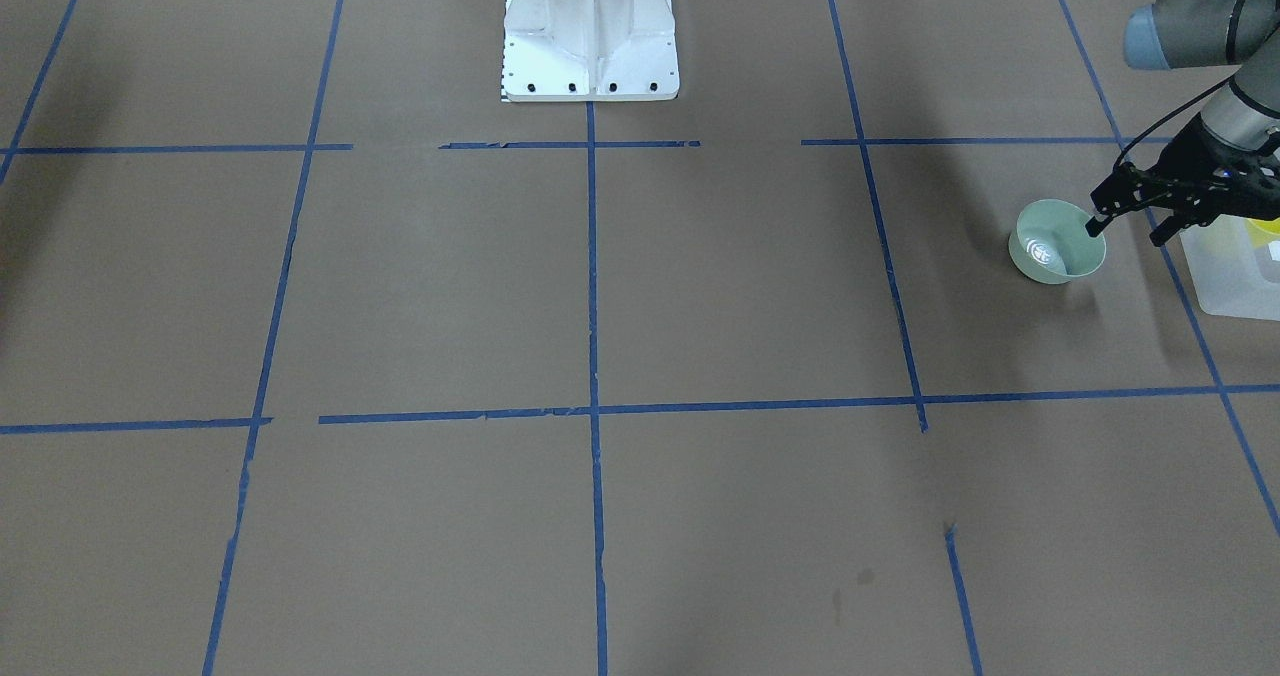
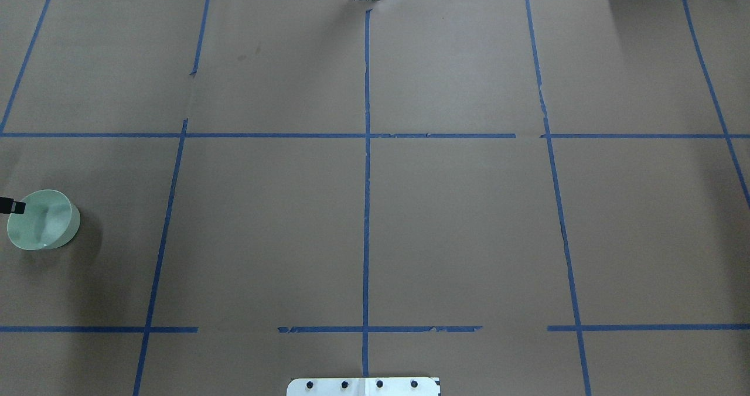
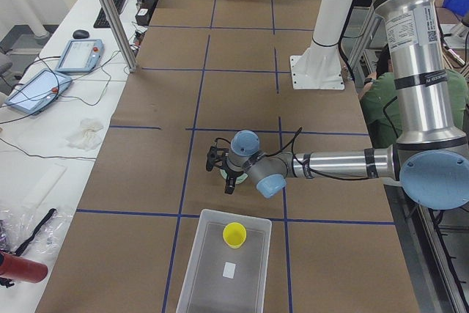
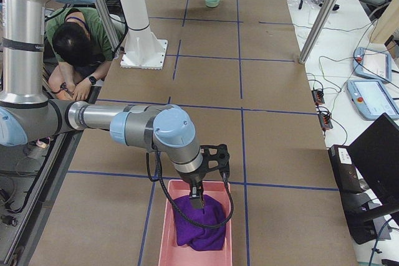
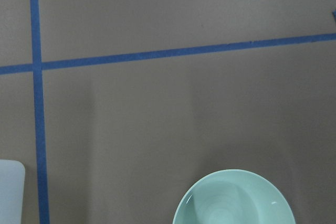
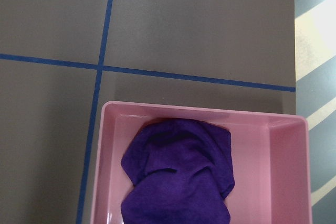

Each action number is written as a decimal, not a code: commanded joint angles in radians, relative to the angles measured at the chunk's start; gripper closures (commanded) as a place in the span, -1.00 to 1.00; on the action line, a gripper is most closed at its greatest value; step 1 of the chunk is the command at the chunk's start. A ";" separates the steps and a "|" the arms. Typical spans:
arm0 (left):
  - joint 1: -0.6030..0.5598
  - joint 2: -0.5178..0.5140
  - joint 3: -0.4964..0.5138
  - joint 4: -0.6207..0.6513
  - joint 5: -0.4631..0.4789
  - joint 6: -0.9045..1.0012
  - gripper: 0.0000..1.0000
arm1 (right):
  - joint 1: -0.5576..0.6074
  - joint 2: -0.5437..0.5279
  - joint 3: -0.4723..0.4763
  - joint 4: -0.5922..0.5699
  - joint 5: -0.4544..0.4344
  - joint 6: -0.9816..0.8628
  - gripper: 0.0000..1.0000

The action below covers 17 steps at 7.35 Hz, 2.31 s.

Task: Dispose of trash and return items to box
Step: 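Grasp the pale green bowl rim with the left gripper, then lift the green bowl and carry it to the clear bin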

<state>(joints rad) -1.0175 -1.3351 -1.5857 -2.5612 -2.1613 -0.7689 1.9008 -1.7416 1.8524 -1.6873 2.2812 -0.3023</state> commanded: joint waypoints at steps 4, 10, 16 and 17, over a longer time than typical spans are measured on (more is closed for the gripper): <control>0.079 -0.006 0.050 -0.062 0.018 -0.072 0.83 | -0.138 -0.001 0.180 -0.129 0.080 0.218 -1.00; -0.036 0.066 -0.108 -0.056 -0.312 -0.064 1.00 | -0.319 -0.033 0.203 -0.017 0.083 0.394 -1.00; -0.321 0.047 -0.083 0.199 -0.350 0.349 1.00 | -0.373 -0.098 -0.001 0.251 0.030 0.384 -1.00; -0.401 0.027 -0.082 0.314 -0.344 0.478 1.00 | -0.373 -0.079 -0.019 0.250 0.034 0.393 -1.00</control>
<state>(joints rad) -1.3282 -1.2873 -1.6691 -2.3815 -2.5113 -0.4473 1.5284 -1.8374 1.8633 -1.4451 2.3135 0.0829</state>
